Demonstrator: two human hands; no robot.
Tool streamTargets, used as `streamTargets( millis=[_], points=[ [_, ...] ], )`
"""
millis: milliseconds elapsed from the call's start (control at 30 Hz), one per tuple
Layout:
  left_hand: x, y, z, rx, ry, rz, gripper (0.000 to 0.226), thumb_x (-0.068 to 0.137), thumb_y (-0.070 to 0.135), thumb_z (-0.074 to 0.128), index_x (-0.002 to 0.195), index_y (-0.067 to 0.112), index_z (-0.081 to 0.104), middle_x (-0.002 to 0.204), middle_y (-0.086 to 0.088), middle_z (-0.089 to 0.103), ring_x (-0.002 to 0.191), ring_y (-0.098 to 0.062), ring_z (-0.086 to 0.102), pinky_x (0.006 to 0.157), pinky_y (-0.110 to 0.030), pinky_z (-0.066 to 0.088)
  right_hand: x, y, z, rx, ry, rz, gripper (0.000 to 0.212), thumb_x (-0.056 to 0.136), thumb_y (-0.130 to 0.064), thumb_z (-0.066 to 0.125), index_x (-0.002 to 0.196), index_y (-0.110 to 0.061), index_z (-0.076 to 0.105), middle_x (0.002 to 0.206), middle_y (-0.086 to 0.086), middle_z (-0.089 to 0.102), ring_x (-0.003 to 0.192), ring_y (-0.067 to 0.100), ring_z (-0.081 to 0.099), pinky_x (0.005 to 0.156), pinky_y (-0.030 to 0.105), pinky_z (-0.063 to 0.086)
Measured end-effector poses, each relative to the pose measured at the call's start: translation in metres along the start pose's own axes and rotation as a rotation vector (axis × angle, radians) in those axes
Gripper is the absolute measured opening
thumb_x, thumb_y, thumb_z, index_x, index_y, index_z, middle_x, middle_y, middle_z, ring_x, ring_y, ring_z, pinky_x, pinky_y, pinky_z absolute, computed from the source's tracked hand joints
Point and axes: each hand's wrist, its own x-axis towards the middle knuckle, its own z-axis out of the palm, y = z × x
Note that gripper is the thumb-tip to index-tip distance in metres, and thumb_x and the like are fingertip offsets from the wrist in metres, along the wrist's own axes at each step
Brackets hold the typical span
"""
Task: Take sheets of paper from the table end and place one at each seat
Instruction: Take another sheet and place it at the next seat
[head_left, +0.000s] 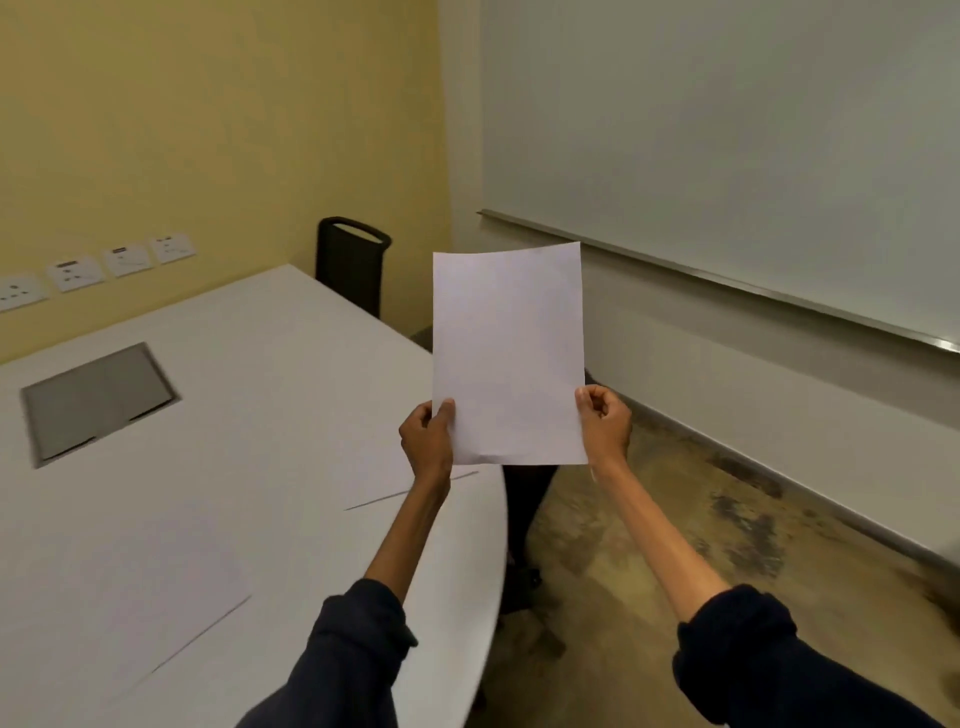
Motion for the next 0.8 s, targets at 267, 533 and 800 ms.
streamTargets(
  millis=[267,533,800],
  points=[
    [-0.039,-0.004,0.167,0.062,-0.226,0.04,0.018,0.093,0.027,0.057,0.085,0.011,0.06,0.089,-0.001,0.064,0.079,-0.014,0.057,0.068,-0.025,0.045,0.087,-0.009,-0.14,0.006,0.207,-0.036,0.014,0.094,-0.02,0.064,0.096,-0.006,0.068,0.085,0.003,0.066,0.076,0.012,0.057,0.07,0.022,0.049],
    [-0.017,-0.025,0.291,0.104,-0.295,0.091,0.017,0.097,0.026,0.05,0.095,0.01,0.056,0.087,0.006,0.06,0.077,-0.008,0.055,0.062,-0.021,0.042,0.185,0.021,-0.193,0.03,0.281,-0.009,0.007,0.093,-0.018,0.065,0.095,-0.011,0.067,0.089,0.003,0.067,0.082,0.014,0.06,0.074,0.021,0.05],
    [0.068,-0.045,0.418,0.085,-0.278,0.095,0.014,0.099,0.025,0.049,0.098,0.013,0.055,0.09,0.007,0.059,0.08,-0.012,0.056,0.065,-0.024,0.046,0.341,0.052,-0.191,0.041,0.272,0.035,0.022,0.09,-0.017,0.069,0.11,-0.006,0.07,0.101,0.004,0.071,0.094,0.018,0.066,0.088,0.029,0.055]
  ],
)
